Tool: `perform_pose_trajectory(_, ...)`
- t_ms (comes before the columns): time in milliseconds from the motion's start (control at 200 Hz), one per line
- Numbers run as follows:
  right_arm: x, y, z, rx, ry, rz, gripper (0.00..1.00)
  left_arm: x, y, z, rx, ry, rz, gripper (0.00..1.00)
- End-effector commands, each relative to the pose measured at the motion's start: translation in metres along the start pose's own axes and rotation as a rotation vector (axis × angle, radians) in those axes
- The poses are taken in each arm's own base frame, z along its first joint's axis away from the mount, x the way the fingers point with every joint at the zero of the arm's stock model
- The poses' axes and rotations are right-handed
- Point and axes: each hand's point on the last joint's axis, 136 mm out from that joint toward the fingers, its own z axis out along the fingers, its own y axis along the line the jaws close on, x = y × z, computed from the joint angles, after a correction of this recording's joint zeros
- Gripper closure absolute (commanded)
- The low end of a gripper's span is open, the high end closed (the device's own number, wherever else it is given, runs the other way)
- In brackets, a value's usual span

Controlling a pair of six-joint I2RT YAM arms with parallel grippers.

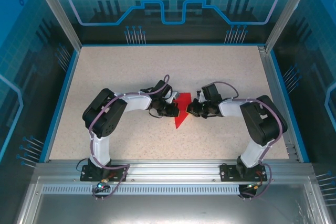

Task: Fold a paper plane with a square sheet of paper (pick it up from the middle)
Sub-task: Third fold the triangle at the center of the table.

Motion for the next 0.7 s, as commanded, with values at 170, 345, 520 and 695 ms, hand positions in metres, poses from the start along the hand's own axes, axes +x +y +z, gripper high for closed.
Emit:
perform_pose_trajectory(170,-0.020,-0.006,-0.003,-0.007,-0.008,-0.004,0.99,0.030,0.032,0.015,-0.102,0.105,-0.039,1.00)
perform_pose_trajectory(345,-0.017,-0.040,0.002,0.083,0.008,0.030,0.99,0.030,0.032,0.016,-0.104,0.103,-0.037,1.00)
perform_pose_trajectory(520,-0.024,-0.026,-0.005,0.018,0.006,0.021,0.98,0.031,0.034,0.016,-0.107,0.104,-0.036,1.00)
perform_pose_trajectory(695,-0.037,0.006,-0.007,-0.105,0.002,-0.004,0.98,0.032,0.034,0.016,-0.105,0.111,-0.028,1.00)
